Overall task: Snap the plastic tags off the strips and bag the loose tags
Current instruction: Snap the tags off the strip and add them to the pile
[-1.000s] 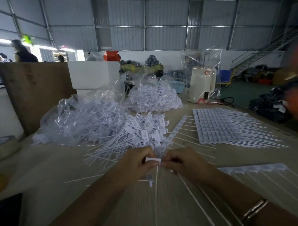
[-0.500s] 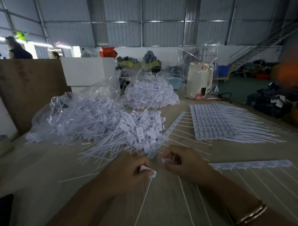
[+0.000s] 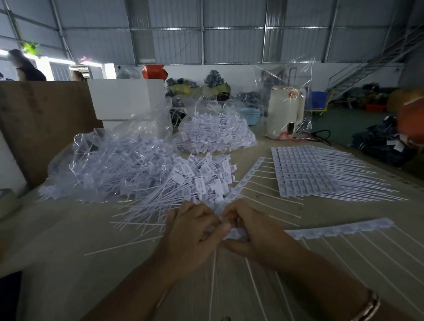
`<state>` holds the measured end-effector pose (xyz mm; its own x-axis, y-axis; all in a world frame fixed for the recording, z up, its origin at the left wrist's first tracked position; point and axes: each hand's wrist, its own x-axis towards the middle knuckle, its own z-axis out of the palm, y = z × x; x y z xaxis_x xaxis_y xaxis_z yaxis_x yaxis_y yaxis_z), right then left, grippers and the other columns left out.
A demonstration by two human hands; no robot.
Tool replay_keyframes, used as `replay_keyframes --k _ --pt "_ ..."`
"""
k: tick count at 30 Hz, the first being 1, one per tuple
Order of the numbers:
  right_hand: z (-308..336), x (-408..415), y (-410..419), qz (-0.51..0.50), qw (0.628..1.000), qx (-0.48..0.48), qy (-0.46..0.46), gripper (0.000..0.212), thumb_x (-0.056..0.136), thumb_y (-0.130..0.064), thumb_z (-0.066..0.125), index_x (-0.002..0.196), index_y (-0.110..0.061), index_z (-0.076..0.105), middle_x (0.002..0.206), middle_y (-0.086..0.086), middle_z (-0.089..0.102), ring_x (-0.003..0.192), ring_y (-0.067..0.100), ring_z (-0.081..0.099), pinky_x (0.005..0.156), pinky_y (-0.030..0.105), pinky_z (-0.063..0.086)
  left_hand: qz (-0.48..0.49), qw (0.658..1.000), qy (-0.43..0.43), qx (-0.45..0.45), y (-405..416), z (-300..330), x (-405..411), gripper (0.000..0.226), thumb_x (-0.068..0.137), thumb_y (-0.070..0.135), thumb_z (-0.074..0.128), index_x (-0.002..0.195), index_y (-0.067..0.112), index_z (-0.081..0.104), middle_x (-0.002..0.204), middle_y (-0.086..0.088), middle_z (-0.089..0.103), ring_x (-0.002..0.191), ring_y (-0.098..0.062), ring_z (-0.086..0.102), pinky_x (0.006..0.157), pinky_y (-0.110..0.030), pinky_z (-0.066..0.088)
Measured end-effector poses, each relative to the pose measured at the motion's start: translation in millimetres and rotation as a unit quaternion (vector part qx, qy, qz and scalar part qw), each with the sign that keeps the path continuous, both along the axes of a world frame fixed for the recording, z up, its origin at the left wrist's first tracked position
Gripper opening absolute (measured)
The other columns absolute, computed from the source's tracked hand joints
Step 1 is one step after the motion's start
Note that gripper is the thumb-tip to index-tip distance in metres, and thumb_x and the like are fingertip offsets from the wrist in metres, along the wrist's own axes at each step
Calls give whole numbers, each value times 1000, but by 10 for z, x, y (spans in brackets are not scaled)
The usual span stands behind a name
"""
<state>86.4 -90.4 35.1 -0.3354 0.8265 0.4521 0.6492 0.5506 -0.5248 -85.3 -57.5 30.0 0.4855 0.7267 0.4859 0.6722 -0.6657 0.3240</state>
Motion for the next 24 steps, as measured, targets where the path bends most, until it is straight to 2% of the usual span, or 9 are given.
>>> replay_keyframes --k 2,4,7,11,14,16,17,20,24 --pt "1 -47 1 23 1000 1 8 37 76 -18 73 102 -26 48 86 -9 55 79 1 51 66 13 39 -39 998 -19 -43 -12 -3 38 56 75 64 27 86 31 71 70 23 49 89 -5 44 86 -36 33" --pt "62 37 11 23 999 -22 9 35 75 -25 76 98 -31 50 89 -12 56 81 0 52 66 14 42 -36 997 -43 -60 12 7 10 46 77 57 34 72 25 67 59 20 44 79 -5 43 83 -36 34" --pt "101 213 4 1 998 -57 -38 24 75 -35 74 89 -36 54 87 -12 60 79 2 55 68 26 49 -15 998 -42 -53 62 -11 -86 32 80 49 36 55 31 43 57 13 43 72 5 39 79 -33 29" --pt "40 189 15 -33 991 -2 -132 12 81 -47 62 82 -39 54 71 -21 50 69 -2 50 60 14 39 -36 995 -44 -76 48 -34 -66 39 71 64 28 64 33 51 60 13 47 73 4 41 83 -35 29" --pt "30 150 31 -14 989 28 -145 12 89 -39 58 90 -29 63 67 -27 45 64 -10 47 60 7 33 -60 993 -66 -77 63 -21 -97 21 79 52 47 61 40 45 61 13 48 73 3 44 83 -42 35" --pt "64 228 39 -24 990 12 -141 17 93 -34 53 91 -24 65 71 -21 54 66 -4 51 63 8 35 -85 991 -74 -77 78 -15 -178 21 81 42 54 62 40 45 65 14 50 78 0 46 84 -44 35" --pt "91 303 41 -46 990 -4 -133 19 94 -33 51 91 -22 66 72 -17 58 68 0 54 66 15 41 -92 990 -81 -72 88 -14 -220 21 81 43 54 61 39 46 67 15 52 81 0 48 84 -43 35" --pt "129 487 39 -84 993 -1 -82 16 90 -34 57 90 -22 68 73 -16 59 69 1 56 67 23 46 -41 996 -69 -49 102 7 -262 23 74 57 38 61 41 49 71 20 54 88 3 46 82 -34 25" --pt "48 230 6 -51 995 -8 -79 17 81 -43 63 96 -34 60 83 -15 58 75 1 53 65 19 45 60 995 58 55 83 -40 -169 50 80 57 18 90 38 62 97 23 53 99 0 39 77 -29 13"
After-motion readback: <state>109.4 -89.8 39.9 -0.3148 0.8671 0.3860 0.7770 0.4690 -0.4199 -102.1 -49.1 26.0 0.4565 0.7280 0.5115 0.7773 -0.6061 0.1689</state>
